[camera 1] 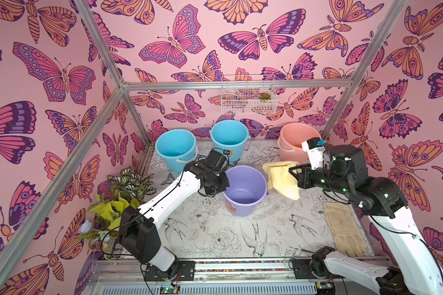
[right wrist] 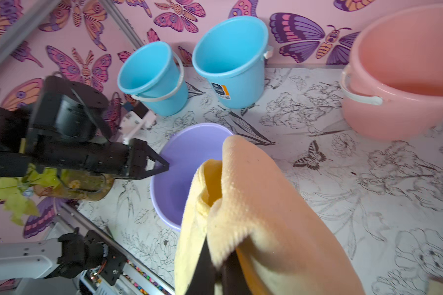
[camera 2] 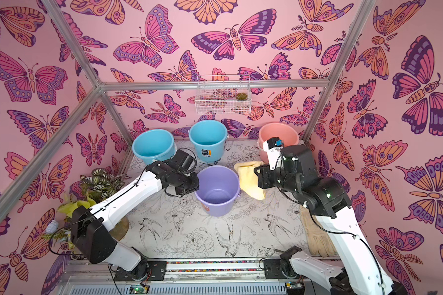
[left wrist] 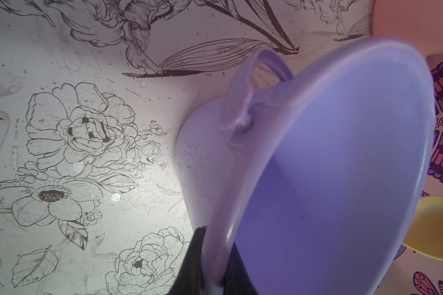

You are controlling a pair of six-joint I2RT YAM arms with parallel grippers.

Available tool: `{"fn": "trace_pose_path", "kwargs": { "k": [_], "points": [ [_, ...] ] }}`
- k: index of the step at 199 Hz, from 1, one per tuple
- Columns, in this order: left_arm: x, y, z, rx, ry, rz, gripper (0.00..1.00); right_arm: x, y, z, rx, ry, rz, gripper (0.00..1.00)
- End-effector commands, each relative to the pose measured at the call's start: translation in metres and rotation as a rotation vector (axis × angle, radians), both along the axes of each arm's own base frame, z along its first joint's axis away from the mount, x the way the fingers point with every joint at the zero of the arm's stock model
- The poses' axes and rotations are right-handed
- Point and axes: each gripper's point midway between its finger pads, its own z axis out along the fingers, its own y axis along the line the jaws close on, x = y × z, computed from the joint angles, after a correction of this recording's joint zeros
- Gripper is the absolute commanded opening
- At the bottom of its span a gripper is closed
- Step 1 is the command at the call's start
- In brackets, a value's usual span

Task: Wipe the inside of the bucket with a cloth
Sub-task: Pick up the bucket from the center of the board, then wipe the dirt from the inside of the bucket.

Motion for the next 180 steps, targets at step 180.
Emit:
{"fn": "trace_pose_path", "kwargs": {
  "k": [180],
  "points": [
    [-0.007,-0.030,0.006,0.007,-0.057,-0.198,0.00,-0.007,0.075,0.041,0.111,0.062,0.235,0.00]
  ]
}}
